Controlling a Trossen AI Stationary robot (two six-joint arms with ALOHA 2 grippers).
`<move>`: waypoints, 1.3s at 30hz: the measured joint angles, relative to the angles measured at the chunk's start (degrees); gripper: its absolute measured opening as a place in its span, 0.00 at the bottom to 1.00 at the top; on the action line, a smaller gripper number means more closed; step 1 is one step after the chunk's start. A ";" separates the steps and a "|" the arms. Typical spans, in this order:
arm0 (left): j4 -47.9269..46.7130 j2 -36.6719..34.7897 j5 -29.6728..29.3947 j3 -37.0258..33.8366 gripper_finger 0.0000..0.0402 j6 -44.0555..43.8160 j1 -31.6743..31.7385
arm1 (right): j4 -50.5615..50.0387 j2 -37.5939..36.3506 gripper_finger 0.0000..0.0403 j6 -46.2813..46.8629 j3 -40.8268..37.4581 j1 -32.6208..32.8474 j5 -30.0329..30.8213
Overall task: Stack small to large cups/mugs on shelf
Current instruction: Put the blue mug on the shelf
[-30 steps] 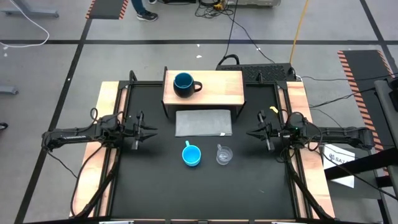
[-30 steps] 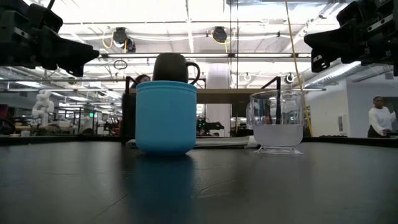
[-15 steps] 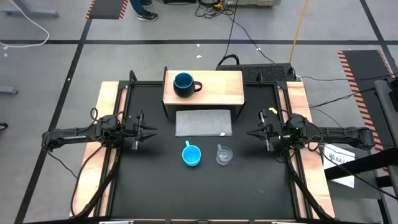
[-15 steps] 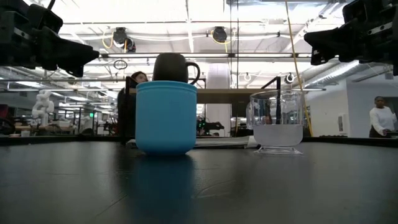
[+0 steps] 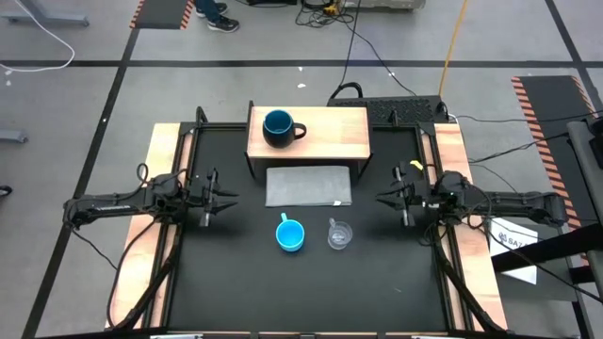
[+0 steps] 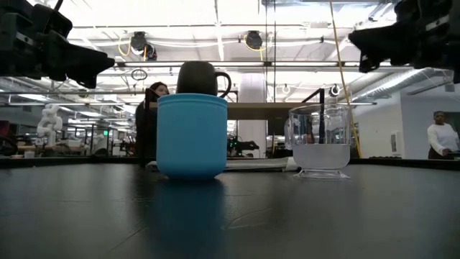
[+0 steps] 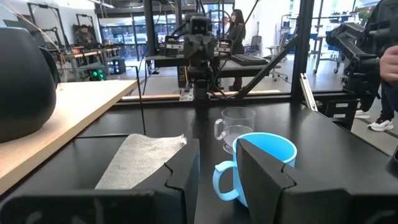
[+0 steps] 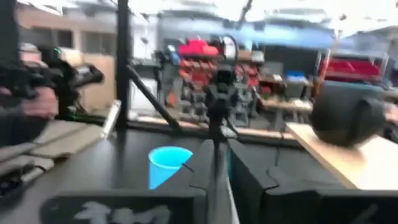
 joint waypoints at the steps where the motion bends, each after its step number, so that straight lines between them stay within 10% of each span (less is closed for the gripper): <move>1: -0.16 0.00 -0.01 0.00 0.27 0.00 0.00 | -0.82 0.09 0.14 -0.22 0.87 -0.02 1.56; 12: -1.04 -0.02 0.07 0.02 0.27 0.48 -0.04 | -2.65 2.43 0.40 -0.95 2.78 -0.02 4.42; 39: -1.15 -0.01 0.04 0.02 0.27 0.68 0.00 | -11.99 26.15 0.42 -2.16 25.71 0.04 -2.03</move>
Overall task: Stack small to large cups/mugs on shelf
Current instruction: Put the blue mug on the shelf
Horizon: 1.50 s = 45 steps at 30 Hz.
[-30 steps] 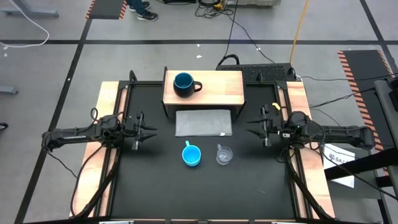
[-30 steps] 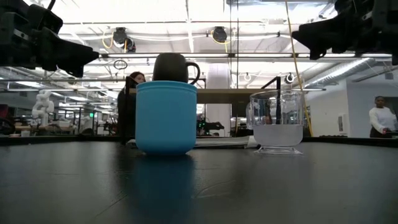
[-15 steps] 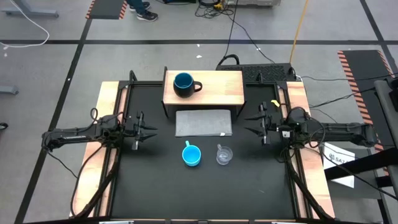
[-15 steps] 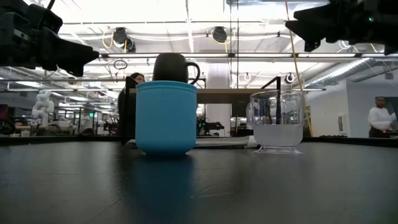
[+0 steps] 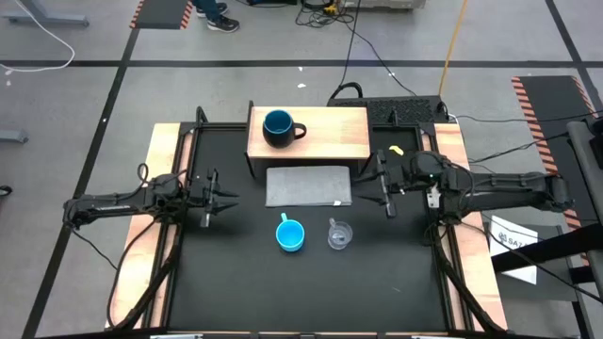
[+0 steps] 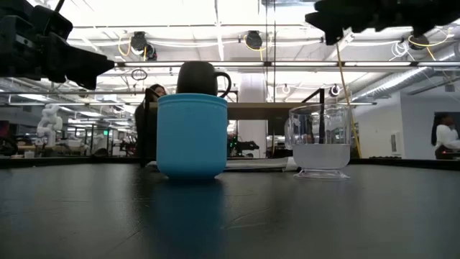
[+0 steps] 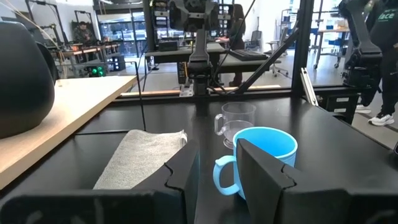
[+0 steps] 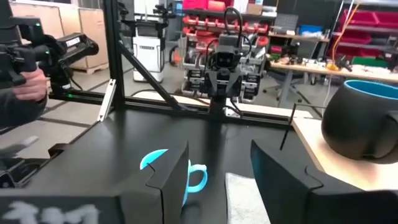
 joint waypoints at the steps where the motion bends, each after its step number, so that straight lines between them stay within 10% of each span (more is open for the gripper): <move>1: -0.19 0.01 0.00 0.00 0.27 0.15 0.00 | -0.02 1.02 0.43 0.20 0.83 0.00 0.01; 23: -0.70 0.01 -0.02 0.00 0.27 1.39 0.00 | -1.86 9.80 0.60 3.37 5.52 0.24 1.59; 45: -1.25 0.00 -0.04 0.00 0.27 1.86 -0.01 | -23.35 33.51 0.60 -2.87 32.74 8.41 1.87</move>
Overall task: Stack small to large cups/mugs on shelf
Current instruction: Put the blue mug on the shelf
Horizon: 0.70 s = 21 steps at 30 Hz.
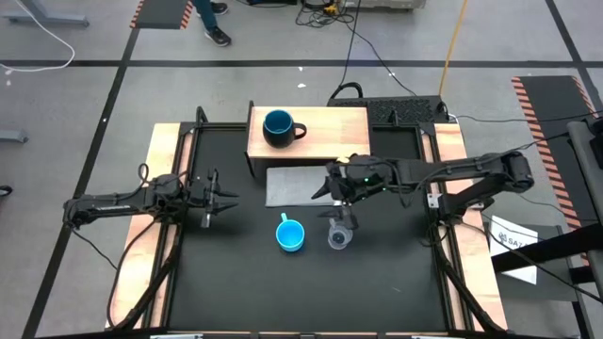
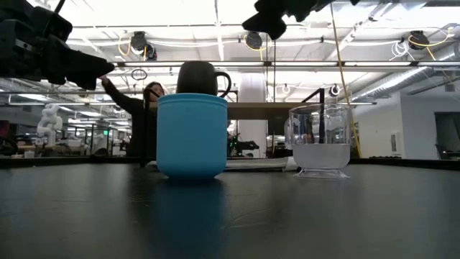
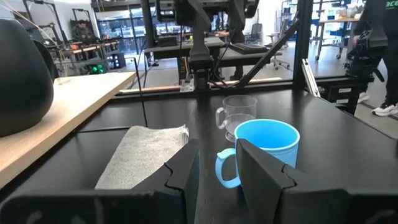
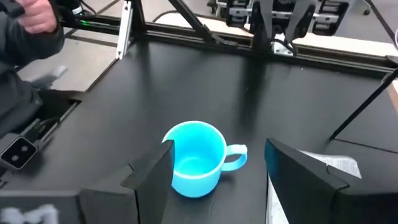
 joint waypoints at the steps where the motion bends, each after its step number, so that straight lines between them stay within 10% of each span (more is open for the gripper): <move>1: -0.08 0.01 0.00 0.00 0.27 0.05 -0.05 | -0.10 0.39 0.60 -0.14 0.51 0.00 -0.03; 21: -0.78 -0.01 0.00 0.00 0.27 0.89 0.01 | -11.28 16.17 0.60 1.06 16.90 4.58 -0.39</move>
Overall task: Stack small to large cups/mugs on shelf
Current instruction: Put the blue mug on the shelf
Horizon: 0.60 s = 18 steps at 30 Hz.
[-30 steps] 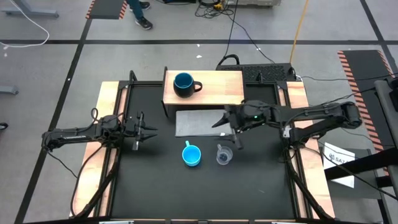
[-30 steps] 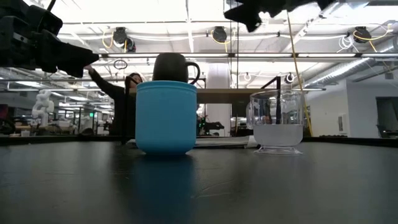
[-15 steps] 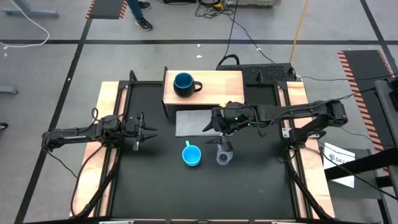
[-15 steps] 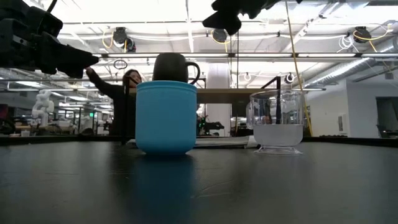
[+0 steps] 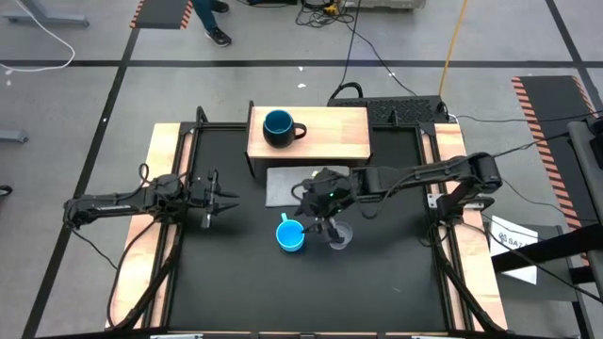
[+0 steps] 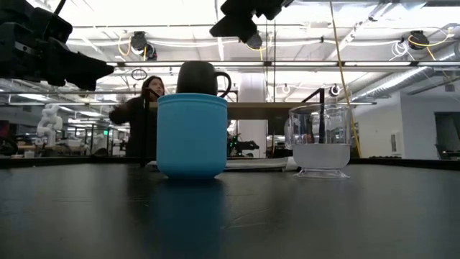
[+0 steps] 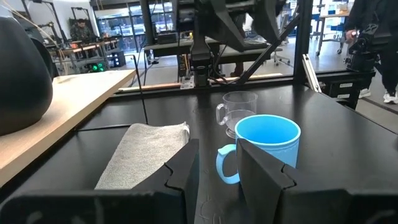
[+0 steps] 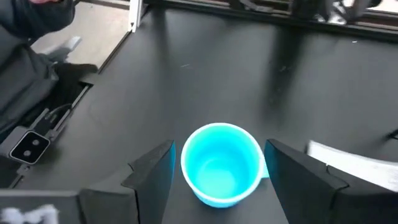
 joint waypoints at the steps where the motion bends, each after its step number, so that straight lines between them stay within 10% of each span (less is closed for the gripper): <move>1: 0.00 0.00 0.00 0.00 0.27 0.00 0.00 | -0.23 0.76 0.60 -0.06 0.38 0.28 -0.02; 18: -0.42 0.02 0.02 0.00 0.27 -0.07 0.00 | 5.80 6.82 0.60 1.47 2.28 0.74 0.14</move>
